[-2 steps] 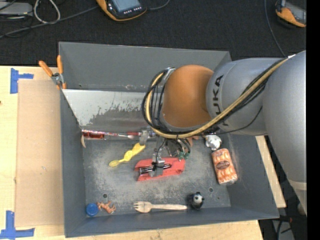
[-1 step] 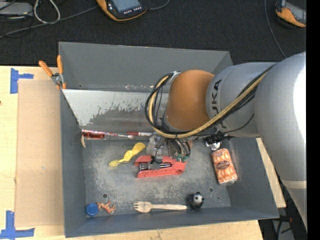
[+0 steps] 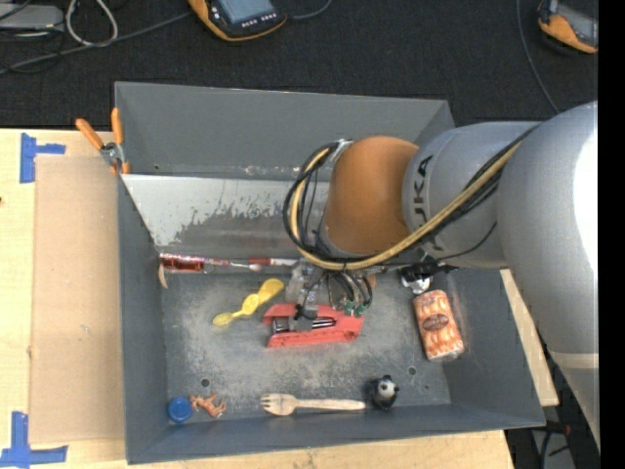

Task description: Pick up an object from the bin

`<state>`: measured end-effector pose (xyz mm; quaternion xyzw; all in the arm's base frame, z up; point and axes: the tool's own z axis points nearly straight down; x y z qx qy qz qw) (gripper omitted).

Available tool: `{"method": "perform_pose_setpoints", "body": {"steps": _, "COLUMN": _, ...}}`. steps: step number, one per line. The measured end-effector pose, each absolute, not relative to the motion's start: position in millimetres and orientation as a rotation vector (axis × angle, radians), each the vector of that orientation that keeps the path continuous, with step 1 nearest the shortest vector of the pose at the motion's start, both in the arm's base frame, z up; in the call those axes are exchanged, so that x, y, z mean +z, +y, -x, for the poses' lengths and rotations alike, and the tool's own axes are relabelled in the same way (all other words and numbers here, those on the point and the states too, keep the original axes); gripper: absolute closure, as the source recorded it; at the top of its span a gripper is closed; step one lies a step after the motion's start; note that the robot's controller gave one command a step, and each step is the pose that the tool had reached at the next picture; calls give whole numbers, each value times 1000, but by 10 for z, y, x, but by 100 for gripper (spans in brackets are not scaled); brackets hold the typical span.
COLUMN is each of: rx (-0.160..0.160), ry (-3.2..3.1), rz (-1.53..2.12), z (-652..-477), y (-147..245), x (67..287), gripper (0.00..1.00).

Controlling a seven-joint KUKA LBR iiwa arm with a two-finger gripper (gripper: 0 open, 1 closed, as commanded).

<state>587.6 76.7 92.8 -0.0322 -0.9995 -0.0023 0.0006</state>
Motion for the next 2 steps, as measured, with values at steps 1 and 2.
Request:
{"method": "perform_pose_setpoints", "body": {"steps": 1, "rx": -5, "ry": -3133, "rz": 33, "z": -5870, "y": 776, "x": 1592, "gripper": 100}}
{"method": "perform_pose_setpoints", "body": {"steps": 2, "rx": -5, "ry": -3131, "rz": 86, "z": -5743, "y": 796, "x": 2238, "gripper": 100}}
